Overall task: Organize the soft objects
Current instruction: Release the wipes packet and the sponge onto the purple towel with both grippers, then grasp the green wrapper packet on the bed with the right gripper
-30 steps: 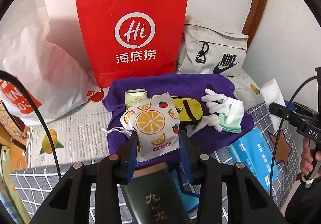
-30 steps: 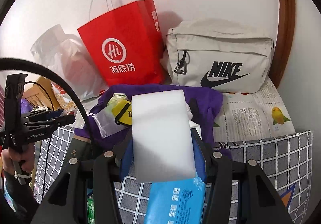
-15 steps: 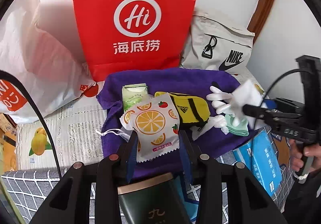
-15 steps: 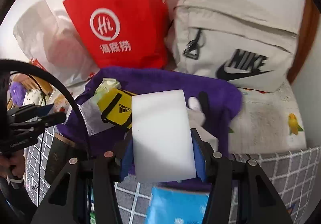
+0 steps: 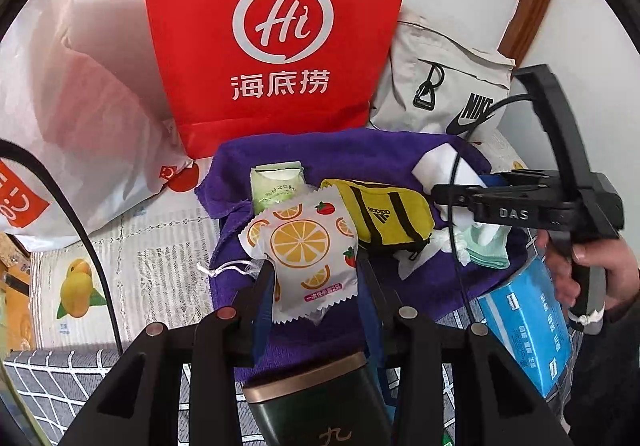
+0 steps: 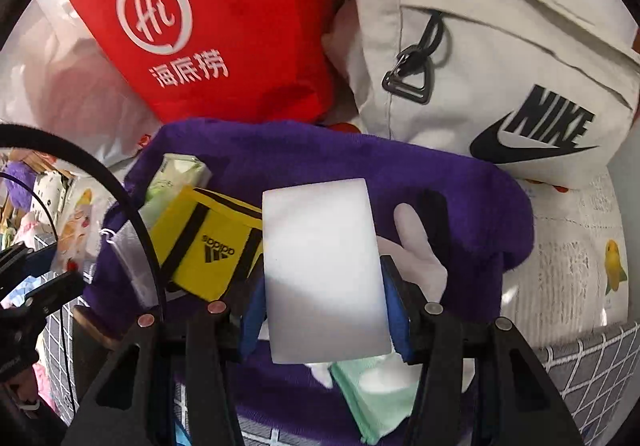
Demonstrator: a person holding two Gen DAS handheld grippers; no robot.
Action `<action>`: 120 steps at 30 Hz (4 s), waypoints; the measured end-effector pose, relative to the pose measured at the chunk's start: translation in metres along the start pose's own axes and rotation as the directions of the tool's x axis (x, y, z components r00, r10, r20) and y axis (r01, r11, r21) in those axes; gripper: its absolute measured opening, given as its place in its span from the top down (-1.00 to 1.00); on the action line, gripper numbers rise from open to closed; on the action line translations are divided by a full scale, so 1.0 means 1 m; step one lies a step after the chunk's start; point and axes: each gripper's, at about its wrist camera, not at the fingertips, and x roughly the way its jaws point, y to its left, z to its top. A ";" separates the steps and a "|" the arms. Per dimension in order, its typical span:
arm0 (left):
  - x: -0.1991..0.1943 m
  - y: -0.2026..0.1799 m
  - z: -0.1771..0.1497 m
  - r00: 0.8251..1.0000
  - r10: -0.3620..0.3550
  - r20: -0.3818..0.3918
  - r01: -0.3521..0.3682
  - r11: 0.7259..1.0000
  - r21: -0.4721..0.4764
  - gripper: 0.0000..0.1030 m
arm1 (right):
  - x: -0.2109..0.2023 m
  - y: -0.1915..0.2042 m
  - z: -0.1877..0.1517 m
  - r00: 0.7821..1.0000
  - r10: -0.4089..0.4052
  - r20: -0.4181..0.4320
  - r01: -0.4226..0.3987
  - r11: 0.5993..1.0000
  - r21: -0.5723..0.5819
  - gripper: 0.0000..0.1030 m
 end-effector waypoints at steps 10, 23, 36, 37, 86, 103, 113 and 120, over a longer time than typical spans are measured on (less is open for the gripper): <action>0.009 0.003 0.002 0.999 -0.021 -0.025 0.021 1.000 -0.019 0.28 | 0.009 -0.005 0.003 1.000 0.005 -0.024 -0.005 1.000 -0.005 -0.47; 0.046 -0.004 0.002 0.991 0.037 -0.126 -0.040 0.999 -0.025 0.25 | -0.056 -0.010 -0.012 0.993 0.060 0.098 -0.061 0.998 0.010 -0.52; 0.054 -0.012 0.010 0.988 0.077 -0.132 -0.079 0.997 -0.005 -0.36 | -0.111 -0.012 -0.084 0.984 0.036 0.176 -0.035 0.999 -0.008 -0.52; 0.051 -0.013 0.010 0.988 0.086 -0.130 -0.087 0.996 0.003 -0.38 | -0.111 -0.012 -0.089 0.983 0.037 0.178 -0.035 0.999 -0.013 -0.52; 0.070 -0.004 0.006 0.971 -0.149 -0.187 0.085 0.946 -0.314 -0.62 | -0.123 0.051 -0.217 0.984 0.169 0.060 -0.166 0.985 -0.055 -0.52; -0.008 0.004 -0.026 0.992 0.033 -0.124 -0.057 0.978 -0.199 -0.62 | -0.089 0.076 -0.236 0.987 0.160 -0.003 -0.160 0.984 -0.083 -0.52; -0.061 0.018 -0.084 0.993 0.072 -0.090 -0.086 0.984 -0.157 -0.62 | -0.059 0.126 -0.267 0.983 0.171 -0.064 -0.176 0.981 -0.082 -0.52; -0.093 0.031 -0.117 0.993 0.114 -0.041 -0.119 0.982 -0.144 -0.62 | -0.044 0.160 -0.282 1.000 0.015 -0.010 -0.016 0.988 -0.155 -0.14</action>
